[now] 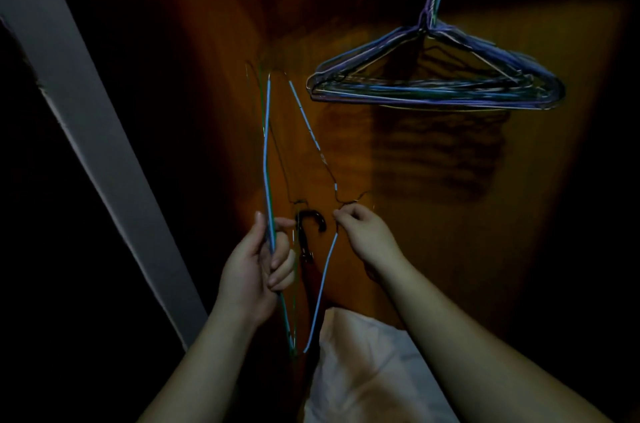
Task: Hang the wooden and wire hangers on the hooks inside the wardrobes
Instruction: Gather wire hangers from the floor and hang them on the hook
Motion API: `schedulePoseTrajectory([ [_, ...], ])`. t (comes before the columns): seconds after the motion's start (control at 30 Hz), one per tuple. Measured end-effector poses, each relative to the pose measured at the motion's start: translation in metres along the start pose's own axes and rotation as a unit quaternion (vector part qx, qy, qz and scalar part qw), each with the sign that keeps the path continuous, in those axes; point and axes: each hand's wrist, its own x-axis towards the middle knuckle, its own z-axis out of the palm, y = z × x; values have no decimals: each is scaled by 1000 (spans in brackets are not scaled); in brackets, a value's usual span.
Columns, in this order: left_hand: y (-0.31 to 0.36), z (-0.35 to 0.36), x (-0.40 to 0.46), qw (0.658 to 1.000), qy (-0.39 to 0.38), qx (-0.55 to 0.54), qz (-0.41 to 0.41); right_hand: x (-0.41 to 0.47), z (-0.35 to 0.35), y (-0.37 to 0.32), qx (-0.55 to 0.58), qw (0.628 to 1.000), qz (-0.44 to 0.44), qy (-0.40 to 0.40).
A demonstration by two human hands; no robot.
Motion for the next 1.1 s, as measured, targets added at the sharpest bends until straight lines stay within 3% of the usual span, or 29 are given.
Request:
schedulePoseTrajectory([
  [0.1,-5,-7,3,999,14,40,19,1,-4,-4,123,989,81,-24],
  [0.2,-10,-12,4,993,15,111,44,6,-15,-14,267,936,201,-109],
  [0.33,-17,-15,5,990,-10,137,45,17,-24,-27,266,910,273,-163],
  [0.6,-28,-10,9,991,-19,123,41,26,-36,-39,163,932,281,-159],
  [0.77,-33,-2,19,966,95,232,64,27,-46,-45,136,940,262,-171],
  [1.1,-29,-4,50,969,201,131,51,18,-85,-47,124,960,180,-174],
])
